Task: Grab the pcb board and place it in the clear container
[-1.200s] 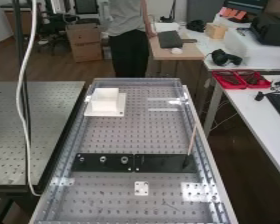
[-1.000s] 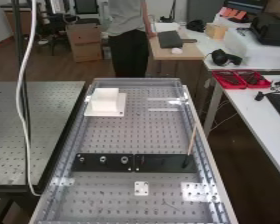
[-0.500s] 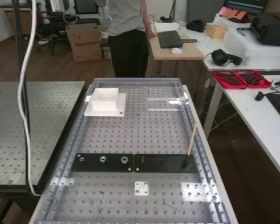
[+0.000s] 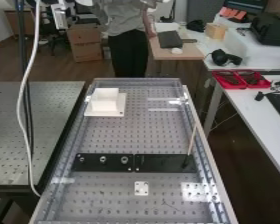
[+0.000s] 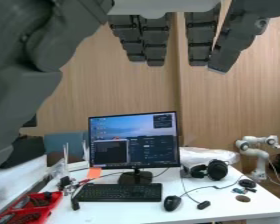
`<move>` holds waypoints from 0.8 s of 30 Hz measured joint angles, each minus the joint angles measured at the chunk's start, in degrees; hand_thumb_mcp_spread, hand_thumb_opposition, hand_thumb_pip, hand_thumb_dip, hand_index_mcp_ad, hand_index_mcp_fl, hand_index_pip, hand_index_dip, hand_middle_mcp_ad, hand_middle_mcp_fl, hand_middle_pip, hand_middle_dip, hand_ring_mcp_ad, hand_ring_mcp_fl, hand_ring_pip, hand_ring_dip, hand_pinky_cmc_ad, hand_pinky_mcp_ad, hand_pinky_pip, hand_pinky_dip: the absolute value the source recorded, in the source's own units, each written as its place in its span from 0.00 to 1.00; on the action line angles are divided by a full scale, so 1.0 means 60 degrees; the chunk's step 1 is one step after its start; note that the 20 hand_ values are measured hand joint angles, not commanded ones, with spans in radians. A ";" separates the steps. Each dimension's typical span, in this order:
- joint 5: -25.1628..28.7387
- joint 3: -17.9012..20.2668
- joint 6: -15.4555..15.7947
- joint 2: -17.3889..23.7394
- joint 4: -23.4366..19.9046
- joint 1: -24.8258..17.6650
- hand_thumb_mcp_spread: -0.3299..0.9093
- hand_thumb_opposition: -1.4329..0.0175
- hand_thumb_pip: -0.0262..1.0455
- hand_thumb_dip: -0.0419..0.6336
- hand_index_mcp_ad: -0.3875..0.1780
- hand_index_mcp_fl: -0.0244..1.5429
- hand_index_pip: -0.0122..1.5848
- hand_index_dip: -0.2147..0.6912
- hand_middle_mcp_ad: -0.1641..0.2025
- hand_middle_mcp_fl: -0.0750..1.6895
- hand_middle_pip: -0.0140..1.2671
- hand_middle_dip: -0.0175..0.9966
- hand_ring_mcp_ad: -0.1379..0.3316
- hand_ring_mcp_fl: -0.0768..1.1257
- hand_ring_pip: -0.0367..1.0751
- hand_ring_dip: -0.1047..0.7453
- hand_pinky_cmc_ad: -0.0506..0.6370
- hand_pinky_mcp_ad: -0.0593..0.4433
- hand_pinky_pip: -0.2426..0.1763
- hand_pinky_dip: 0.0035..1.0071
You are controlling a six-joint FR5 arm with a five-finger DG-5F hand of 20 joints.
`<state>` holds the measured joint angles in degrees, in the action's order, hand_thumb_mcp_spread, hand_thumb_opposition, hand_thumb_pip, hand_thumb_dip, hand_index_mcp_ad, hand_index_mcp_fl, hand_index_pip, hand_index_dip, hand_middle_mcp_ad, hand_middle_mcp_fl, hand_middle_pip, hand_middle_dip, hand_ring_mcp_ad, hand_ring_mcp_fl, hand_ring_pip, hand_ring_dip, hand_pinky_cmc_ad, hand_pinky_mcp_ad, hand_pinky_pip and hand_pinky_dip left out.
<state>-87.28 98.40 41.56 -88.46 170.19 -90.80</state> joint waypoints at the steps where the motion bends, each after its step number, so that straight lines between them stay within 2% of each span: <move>1: 0.0090 0.0149 0.0089 -0.0037 -0.0193 -0.0020 0.38 0.44 0.19 0.06 0.86 0.05 0.06 0.37 0.73 0.06 0.13 0.04 0.85 0.12 0.13 0.10 0.55 0.61 0.29 0.38; 3: 0.0219 0.0306 0.0188 -0.0117 -0.0363 -0.0041 0.38 0.44 0.24 0.07 0.86 0.05 0.06 0.40 0.73 0.06 0.13 0.04 0.86 0.12 0.13 0.11 0.55 0.61 0.28 0.37; 6: 0.0401 0.0528 0.0196 -0.0302 -0.0552 -0.0047 0.39 0.44 0.24 0.07 0.86 0.05 0.06 0.43 0.73 0.06 0.13 0.04 0.86 0.12 0.13 0.11 0.55 0.61 0.28 0.39; 11: 0.0595 0.0901 -0.0093 -0.0642 -0.0961 -0.0009 0.39 0.44 0.30 0.07 0.86 0.05 0.06 0.45 0.73 0.06 0.13 0.04 0.86 0.12 0.13 0.11 0.55 0.62 0.27 0.39; 17: 0.0909 0.1308 -0.0314 -0.1133 -0.1407 0.0052 0.41 0.44 0.32 0.07 0.86 0.05 0.06 0.46 0.72 0.06 0.13 0.05 0.86 0.10 0.13 0.10 0.55 0.61 0.27 0.41; 24: 0.1167 0.1654 -0.0809 -0.1737 -0.1915 0.0161 0.45 0.45 0.39 0.09 0.73 0.05 0.06 0.42 0.72 0.06 0.13 0.08 0.86 0.08 0.12 0.11 0.55 0.62 0.28 0.42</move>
<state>-80.28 108.33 36.70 -98.88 158.70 -89.84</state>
